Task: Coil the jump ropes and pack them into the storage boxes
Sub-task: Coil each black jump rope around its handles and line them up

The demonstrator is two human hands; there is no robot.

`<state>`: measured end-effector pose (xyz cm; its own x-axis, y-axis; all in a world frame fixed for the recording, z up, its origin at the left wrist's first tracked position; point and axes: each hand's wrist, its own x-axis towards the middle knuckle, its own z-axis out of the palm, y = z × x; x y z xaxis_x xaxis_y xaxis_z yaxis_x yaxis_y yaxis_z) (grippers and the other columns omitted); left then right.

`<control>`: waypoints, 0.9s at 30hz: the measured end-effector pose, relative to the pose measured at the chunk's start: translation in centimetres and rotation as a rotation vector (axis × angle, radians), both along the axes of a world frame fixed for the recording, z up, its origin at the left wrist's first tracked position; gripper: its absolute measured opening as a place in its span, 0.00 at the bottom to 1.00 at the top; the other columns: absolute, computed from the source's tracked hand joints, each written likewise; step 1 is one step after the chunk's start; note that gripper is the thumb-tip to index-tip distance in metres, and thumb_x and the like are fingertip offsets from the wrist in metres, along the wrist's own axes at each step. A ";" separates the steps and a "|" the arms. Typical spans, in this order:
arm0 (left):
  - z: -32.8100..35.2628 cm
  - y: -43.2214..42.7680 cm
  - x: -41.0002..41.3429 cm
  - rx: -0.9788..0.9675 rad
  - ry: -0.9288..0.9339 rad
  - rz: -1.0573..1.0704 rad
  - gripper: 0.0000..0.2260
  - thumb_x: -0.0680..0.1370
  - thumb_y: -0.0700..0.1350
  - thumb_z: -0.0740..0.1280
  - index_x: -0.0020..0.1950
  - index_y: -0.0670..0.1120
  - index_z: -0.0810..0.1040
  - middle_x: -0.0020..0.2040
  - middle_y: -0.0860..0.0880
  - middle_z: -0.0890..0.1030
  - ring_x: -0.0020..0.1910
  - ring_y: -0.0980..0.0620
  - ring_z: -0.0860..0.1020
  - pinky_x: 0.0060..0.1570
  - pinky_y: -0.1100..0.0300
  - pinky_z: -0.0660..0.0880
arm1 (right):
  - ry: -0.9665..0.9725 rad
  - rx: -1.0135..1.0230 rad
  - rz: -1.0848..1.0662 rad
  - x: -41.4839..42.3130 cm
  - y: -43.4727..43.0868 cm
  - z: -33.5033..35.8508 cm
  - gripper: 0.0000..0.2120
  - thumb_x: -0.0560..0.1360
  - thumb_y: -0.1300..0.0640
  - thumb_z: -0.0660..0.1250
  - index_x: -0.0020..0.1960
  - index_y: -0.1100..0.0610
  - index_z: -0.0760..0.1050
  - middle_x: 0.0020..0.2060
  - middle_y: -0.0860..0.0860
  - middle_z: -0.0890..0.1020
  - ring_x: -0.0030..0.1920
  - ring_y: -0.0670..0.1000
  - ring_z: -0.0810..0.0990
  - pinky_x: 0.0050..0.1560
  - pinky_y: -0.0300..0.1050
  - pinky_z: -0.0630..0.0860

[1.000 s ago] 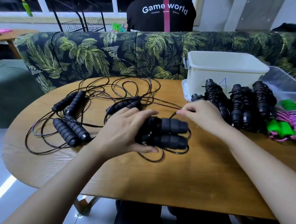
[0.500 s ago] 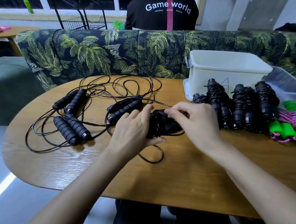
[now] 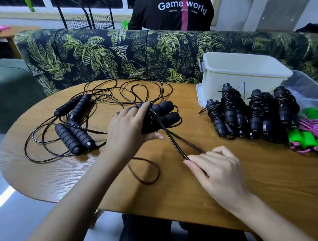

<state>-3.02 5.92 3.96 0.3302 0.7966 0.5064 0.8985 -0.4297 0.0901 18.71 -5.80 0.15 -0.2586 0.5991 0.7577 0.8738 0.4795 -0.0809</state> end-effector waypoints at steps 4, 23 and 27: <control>0.3 -0.3 0.3 -0.062 -0.134 -0.052 0.50 0.60 0.80 0.55 0.72 0.50 0.72 0.56 0.47 0.82 0.53 0.42 0.79 0.44 0.52 0.74 | -0.152 0.095 -0.027 0.3 0.2 -0.9 0.15 0.82 0.53 0.64 0.40 0.56 0.82 0.27 0.47 0.75 0.28 0.51 0.72 0.37 0.48 0.71; 1.4 -0.1 -0.1 -0.109 -0.561 -0.100 0.34 0.63 0.68 0.65 0.65 0.53 0.76 0.45 0.54 0.82 0.46 0.49 0.82 0.47 0.51 0.79 | -0.254 0.091 0.086 2.8 3.6 -0.9 0.16 0.82 0.49 0.64 0.40 0.56 0.80 0.31 0.47 0.80 0.32 0.49 0.77 0.37 0.46 0.75; 1.7 0.3 -1.1 -0.127 -0.621 -0.143 0.32 0.63 0.67 0.67 0.64 0.53 0.77 0.44 0.54 0.82 0.45 0.51 0.81 0.49 0.51 0.78 | 0.115 -0.264 0.236 4.8 4.4 0.0 0.17 0.81 0.43 0.60 0.37 0.48 0.73 0.34 0.38 0.73 0.39 0.46 0.72 0.46 0.49 0.74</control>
